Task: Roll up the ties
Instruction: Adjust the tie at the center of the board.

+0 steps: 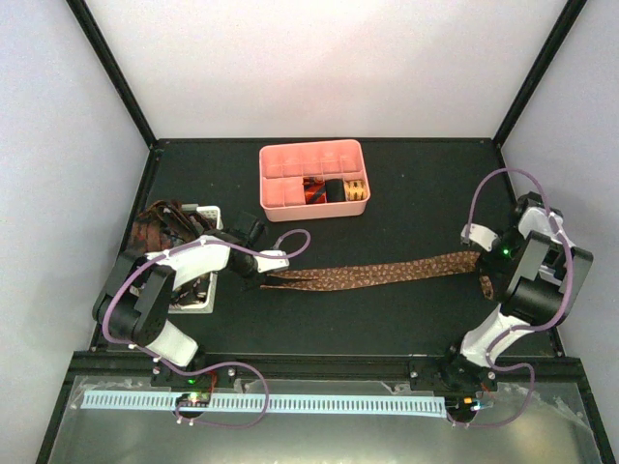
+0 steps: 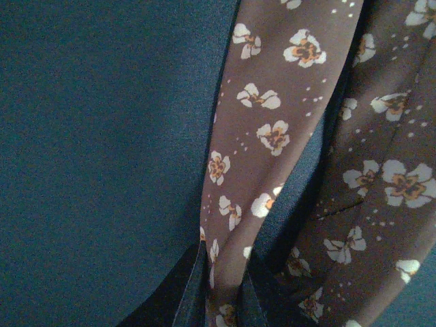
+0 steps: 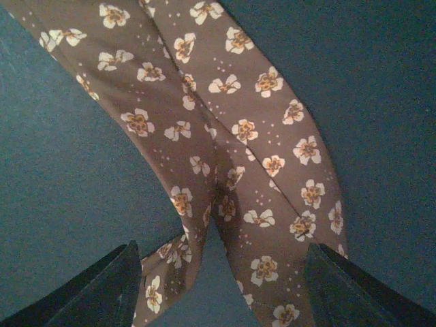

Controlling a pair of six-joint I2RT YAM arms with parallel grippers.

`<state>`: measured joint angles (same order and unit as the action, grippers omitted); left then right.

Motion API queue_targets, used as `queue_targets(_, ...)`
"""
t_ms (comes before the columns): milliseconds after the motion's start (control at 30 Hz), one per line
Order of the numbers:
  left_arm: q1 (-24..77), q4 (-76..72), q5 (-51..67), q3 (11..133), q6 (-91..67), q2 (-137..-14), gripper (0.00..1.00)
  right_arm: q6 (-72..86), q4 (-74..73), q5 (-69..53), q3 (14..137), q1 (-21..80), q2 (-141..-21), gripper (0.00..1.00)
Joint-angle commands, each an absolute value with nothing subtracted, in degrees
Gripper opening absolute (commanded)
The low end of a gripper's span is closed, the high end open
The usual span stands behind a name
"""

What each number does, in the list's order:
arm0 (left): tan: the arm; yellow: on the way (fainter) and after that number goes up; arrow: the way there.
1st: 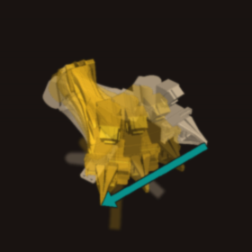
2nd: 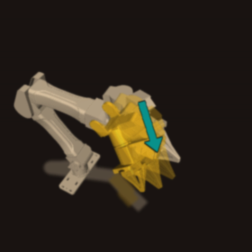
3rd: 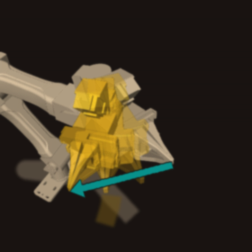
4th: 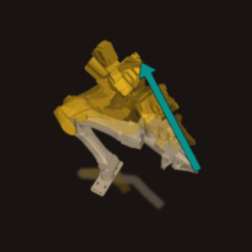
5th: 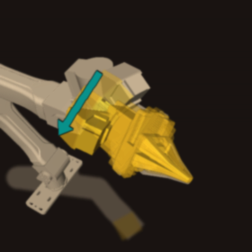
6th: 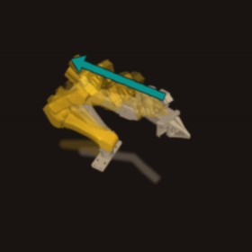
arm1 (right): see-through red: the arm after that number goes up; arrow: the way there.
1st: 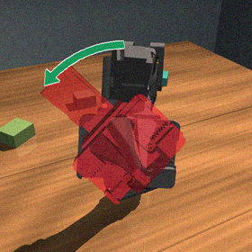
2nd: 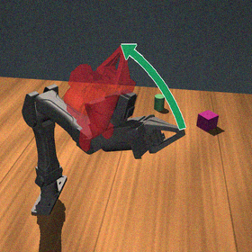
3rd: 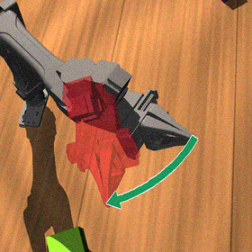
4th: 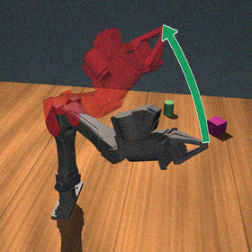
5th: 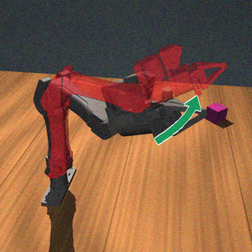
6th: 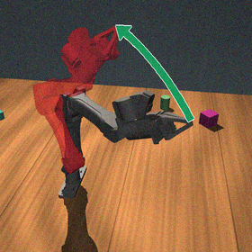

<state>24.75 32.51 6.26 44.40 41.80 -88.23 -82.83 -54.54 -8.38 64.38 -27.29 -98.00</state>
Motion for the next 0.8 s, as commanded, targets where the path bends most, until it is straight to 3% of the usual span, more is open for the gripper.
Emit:
queue_targets(0, 24.43, 32.6, 7.69, 45.39, 42.43, -89.45, 0.14, -85.63, -53.9, -3.69, 64.87, -25.63, -98.56, 0.64)
queue_targets(200, 24.43, 32.59, 7.73, 45.79, 42.36, -89.82, 0.14, -84.99, -52.95, -1.46, 66.39, -24.96, -97.97, 0.13)
queue_targets(267, 24.43, 32.45, 7.58, 45.61, 42.3, -89.74, 0.14, -85.08, -52.4, -2.13, 66.54, -24.95, -96.02, 0.02)
queue_targets(533, 24.08, 32.04, 7.57, 45.44, 42.35, -90.5, 0.14, -86.45, -40.69, -5.2, 58.21, -24.96, -83.88, 0.02)
queue_targets(567, 23.99, 31.99, 7.55, 45.42, 42.34, -90.56, 0.14, -87.3, -40.4, -5.52, 56.9, -24.96, -82.95, 0.03)
queue_targets(600, 23.98, 32.11, 7.63, 45.51, 42.32, -90.55, 0.14, -88.22, -41.32, -5.93, 56.27, -24.96, -82.66, 0.17)
queue_targets(633, 23.99, 32.23, 7.72, 45.53, 42.32, -90.53, 0.14, -89.03, -44.47, -6.73, 56.43, -24.9, -82.92, 0.44)
queue_targets(667, 23.99, 32.31, 7.77, 45.51, 42.34, -90.46, 0.14, -89.96, -47.88, -7.06, 57.0, -24.88, -83.68, 0.62)
queue_targets(700, 23.95, 32.27, 7.88, 45.57, 42.34, -90.44, 0.14, -90.85, -50.81, -7.05, 57.76, -24.87, -84.84, 0.72)
queue_targets(767, 23.93, 32.48, 8.14, 45.74, 42.36, -90.4, 0.14, -91.16, -53.64, -6.51, 58.89, -24.81, -87.47, 0.79)
